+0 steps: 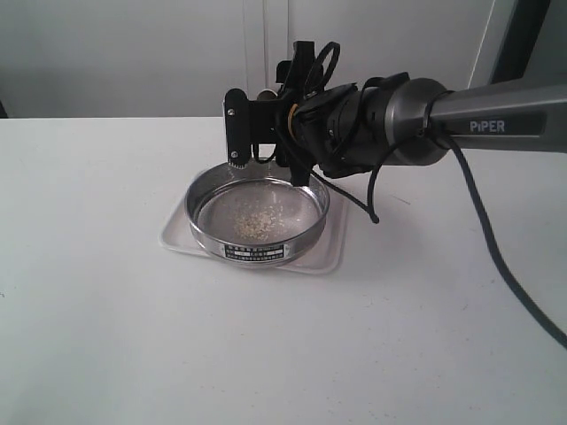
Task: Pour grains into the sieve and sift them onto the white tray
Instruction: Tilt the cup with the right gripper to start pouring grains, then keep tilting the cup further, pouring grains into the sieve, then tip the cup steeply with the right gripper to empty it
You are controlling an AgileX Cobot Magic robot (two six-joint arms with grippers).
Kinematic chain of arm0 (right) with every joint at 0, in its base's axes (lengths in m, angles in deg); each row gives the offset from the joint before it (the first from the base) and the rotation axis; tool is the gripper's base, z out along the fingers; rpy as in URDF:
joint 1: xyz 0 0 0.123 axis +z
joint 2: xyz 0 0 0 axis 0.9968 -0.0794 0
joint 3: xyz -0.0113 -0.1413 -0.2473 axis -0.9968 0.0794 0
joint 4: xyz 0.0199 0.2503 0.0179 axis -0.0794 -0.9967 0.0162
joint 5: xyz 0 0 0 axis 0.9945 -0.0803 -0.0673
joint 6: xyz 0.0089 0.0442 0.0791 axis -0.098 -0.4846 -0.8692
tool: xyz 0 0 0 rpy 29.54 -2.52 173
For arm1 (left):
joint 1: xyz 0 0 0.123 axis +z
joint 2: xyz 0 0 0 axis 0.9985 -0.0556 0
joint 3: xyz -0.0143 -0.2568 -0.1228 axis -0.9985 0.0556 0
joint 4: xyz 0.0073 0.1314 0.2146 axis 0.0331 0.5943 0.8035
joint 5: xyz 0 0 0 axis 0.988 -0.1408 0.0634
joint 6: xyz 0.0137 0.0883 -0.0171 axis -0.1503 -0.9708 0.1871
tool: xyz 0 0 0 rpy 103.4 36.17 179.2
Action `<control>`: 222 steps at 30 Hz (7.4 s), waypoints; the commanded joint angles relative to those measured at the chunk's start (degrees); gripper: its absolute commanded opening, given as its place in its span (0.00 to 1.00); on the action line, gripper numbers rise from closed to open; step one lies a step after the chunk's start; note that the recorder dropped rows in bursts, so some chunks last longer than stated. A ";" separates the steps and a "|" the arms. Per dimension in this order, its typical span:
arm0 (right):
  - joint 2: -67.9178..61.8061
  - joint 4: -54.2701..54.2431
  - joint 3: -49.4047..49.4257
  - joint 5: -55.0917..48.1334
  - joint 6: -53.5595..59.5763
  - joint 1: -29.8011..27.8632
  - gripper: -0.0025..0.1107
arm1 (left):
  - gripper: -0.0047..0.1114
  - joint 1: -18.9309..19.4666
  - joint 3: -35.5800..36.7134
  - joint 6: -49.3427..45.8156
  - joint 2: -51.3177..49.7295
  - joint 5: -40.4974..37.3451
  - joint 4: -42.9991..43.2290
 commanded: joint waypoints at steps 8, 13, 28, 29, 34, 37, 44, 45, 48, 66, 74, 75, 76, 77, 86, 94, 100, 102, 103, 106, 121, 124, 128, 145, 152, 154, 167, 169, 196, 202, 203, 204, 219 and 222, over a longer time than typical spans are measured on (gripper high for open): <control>0.52 0.55 -0.72 -1.27 4.39 0.02 0.02 | 0.04 0.00 0.58 0.00 0.26 -0.18 -0.67; 0.52 0.55 -0.72 -1.41 4.50 0.02 0.02 | 0.04 0.00 0.58 0.00 0.26 -0.18 -0.67; 0.52 0.55 -0.72 -1.64 7.84 0.02 0.02 | 0.04 0.00 0.58 0.00 0.26 -0.18 -0.67; 0.52 0.55 -0.72 -1.64 7.84 0.02 0.02 | 0.04 0.00 0.58 0.00 0.26 -0.18 -0.67; 0.52 0.55 -0.72 -1.64 9.31 0.02 0.02 | 0.04 0.00 0.58 0.00 0.26 -0.18 -0.67; 0.52 0.55 -0.72 -1.64 9.53 0.02 0.02 | 0.04 0.00 0.58 0.00 0.26 -0.18 -0.67; 0.52 0.55 -0.72 -1.64 9.53 0.02 0.02 | 0.04 0.00 0.58 0.00 0.26 -0.18 -0.67; 0.52 0.55 -0.72 -1.64 9.53 0.02 0.02 | 0.04 0.00 0.58 0.00 0.26 -0.18 -0.67; 0.52 0.55 -0.72 -1.64 10.52 0.02 0.02 | 0.04 0.00 0.58 0.00 0.26 -0.18 -0.67; 0.52 0.55 -0.72 -1.64 12.04 0.02 0.02 | 0.04 0.00 0.58 0.00 0.26 -0.18 -0.67; 0.52 0.55 -0.72 -1.64 13.82 0.02 0.02 | 0.04 0.00 0.58 0.00 0.26 -0.18 -0.67; 0.52 0.55 -0.72 -1.64 13.82 0.02 0.02 | 0.04 0.00 0.58 0.00 0.26 -0.18 -0.67; 0.52 0.55 -0.72 -1.64 13.91 0.02 0.02 | 0.04 0.00 0.58 0.00 0.26 -0.18 -0.67; 0.52 0.55 -0.72 -1.64 14.04 0.02 0.02 | 0.04 0.00 0.58 0.00 0.26 -0.18 -0.67; 0.52 0.55 -0.72 -1.54 14.46 0.02 0.02 | 0.04 0.00 0.58 0.00 0.26 -0.18 -0.67; 0.52 0.55 -0.72 -1.54 15.34 0.02 0.02 | 0.04 0.00 0.58 0.00 0.26 -0.18 -0.67; 0.52 0.55 -0.72 -1.54 15.46 0.02 0.02 | 0.04 0.00 0.58 0.00 0.26 -0.18 -0.67; 0.52 0.55 -0.72 -1.54 15.46 0.02 0.02 | 0.04 0.00 0.58 0.00 0.26 -0.18 -0.67; 0.52 0.55 -0.72 -1.54 15.46 0.02 0.02 | 0.04 0.00 0.58 0.00 0.26 -0.18 -0.67; 0.52 0.55 -0.72 -1.54 16.59 0.02 0.02 | 0.04 0.00 0.58 0.00 0.26 -0.18 -0.67; 0.52 0.55 -0.72 -1.65 18.06 0.02 0.02 | 0.04 0.00 0.58 0.00 0.26 -0.18 -0.67; 0.52 0.55 -0.72 -1.65 18.06 0.02 0.02 | 0.04 0.00 0.58 0.00 0.26 -0.18 -0.67; 0.52 0.55 -0.72 -1.65 18.06 0.02 0.02 | 0.04 0.00 0.58 0.00 0.26 -0.18 -0.67; 0.52 0.55 -0.72 -1.65 19.92 0.02 0.02 | 0.04 0.00 0.58 0.00 0.26 -0.18 -0.67; 0.52 0.55 -0.72 -1.65 20.77 0.02 0.02 | 0.04 0.00 0.58 0.00 0.26 -0.18 -0.67; 0.52 0.55 -0.72 -1.65 20.91 0.02 0.02 | 0.04 0.00 0.58 0.00 0.26 -0.18 -0.67; 0.52 0.55 -0.72 -1.65 20.91 0.02 0.02 | 0.04 0.00 0.58 0.00 0.26 -0.18 -0.67; 0.52 0.55 -0.72 -1.65 20.91 0.02 0.02 | 0.04 0.00 0.58 0.00 0.26 -0.18 -0.67; 0.52 0.55 -0.72 -2.60 24.96 0.02 0.02 | 0.04 0.00 0.58 0.00 0.26 -0.18 -0.67; 0.52 0.55 -0.72 -2.64 26.31 0.02 0.02 | 0.04 0.00 0.58 0.00 0.26 -0.18 -0.67; 0.52 0.55 -0.72 -2.74 26.31 0.02 0.02 | 0.04 0.00 0.58 0.00 0.26 -0.18 -0.67; 0.52 0.55 -0.72 -2.84 26.31 0.02 0.02 | 0.04 0.00 0.58 0.00 0.26 -0.18 -0.67; 0.52 0.55 -0.72 -3.56 29.85 0.02 0.02 | 0.04 0.00 0.58 0.00 0.26 -0.18 -0.67; 0.52 0.55 -0.72 -3.56 29.85 0.02 0.02 | 0.04 0.00 0.58 0.00 0.26 -0.18 -0.67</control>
